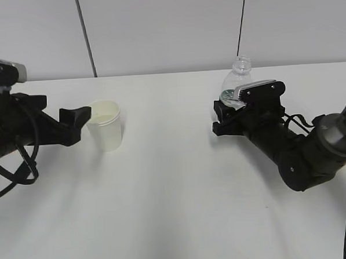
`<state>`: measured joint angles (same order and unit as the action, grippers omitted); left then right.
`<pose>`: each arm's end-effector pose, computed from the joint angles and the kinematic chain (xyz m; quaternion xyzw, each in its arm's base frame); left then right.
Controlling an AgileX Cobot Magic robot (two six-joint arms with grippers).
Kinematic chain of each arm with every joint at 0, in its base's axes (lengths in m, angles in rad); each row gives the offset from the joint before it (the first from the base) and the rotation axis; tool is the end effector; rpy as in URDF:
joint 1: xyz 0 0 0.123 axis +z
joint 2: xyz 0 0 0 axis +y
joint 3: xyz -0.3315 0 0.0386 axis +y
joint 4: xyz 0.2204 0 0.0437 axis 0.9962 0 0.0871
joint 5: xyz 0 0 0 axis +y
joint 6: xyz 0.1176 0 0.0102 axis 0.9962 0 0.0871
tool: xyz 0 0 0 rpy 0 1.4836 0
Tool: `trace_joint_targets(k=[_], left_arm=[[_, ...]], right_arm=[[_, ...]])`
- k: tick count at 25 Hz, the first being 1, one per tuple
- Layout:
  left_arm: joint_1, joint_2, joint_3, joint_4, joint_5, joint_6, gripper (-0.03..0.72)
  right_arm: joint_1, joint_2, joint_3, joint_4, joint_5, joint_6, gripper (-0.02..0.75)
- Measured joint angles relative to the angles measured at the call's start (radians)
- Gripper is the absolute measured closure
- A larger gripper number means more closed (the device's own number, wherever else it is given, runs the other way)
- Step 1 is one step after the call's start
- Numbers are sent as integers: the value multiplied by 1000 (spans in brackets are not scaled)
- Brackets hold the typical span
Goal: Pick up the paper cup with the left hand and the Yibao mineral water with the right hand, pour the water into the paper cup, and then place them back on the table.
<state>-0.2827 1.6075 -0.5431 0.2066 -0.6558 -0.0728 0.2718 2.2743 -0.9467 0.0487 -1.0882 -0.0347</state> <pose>0.2903 -0.0997 0.2431 0.1870 0.7916 -0.1060 0.5720 0.4405 0.1175 0.1294 -0.0934 0.7532 0.0681 0.6476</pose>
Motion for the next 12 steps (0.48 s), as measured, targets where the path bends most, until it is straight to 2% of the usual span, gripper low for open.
trace_joint_targets(k=[6,12], left_arm=[[0,-58,2,-3,29,0,95],[0,-58,5,-3,43,0,97]], right_arm=[[0,9,-4,21,-29,0,157],[2,9,16,30,-42,0,132]])
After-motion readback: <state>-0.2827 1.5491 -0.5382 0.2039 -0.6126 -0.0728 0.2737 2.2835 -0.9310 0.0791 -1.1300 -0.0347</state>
